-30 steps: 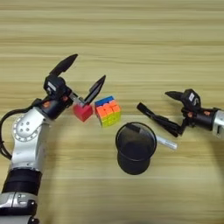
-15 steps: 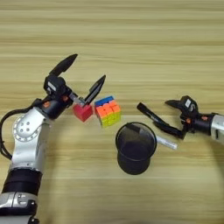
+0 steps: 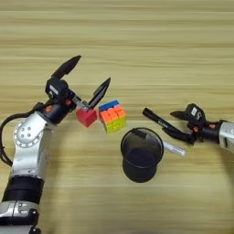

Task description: Move the objects on the table

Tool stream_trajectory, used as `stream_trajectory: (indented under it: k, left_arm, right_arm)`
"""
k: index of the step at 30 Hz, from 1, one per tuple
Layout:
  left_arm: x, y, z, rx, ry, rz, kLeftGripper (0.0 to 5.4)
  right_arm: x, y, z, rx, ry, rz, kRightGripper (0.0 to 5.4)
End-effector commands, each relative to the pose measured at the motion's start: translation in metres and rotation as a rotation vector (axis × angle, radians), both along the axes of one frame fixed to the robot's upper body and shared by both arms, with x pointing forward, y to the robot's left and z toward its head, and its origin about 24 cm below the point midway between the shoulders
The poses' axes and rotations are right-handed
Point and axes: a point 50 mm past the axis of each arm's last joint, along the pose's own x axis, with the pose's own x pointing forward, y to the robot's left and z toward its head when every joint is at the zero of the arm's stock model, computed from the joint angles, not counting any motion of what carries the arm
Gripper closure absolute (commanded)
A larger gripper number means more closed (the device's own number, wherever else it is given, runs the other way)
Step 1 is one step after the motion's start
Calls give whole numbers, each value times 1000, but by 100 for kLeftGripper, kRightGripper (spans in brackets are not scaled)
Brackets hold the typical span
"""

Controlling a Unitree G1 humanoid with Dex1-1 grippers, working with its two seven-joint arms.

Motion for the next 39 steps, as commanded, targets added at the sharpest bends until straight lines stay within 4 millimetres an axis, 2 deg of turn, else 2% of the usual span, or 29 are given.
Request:
stream_trajectory:
  k: [1,16,30,39]
  left_arm:
    - [0,-1,5,-10,-18,-15,0]
    - [0,2,7,-25,-18,-20,0]
    - [2,2,8,-26,-19,-16,0]
    - [3,2,7,-26,-18,-18,0]
  right_arm:
    - [1,-2,-4,-52,8,10,281]
    - [2,-6,-10,-29,45,0,446]
    - [8,-8,-1,-6,5,-16,448]
    - [12,-11,32,33,-119,-10,448]
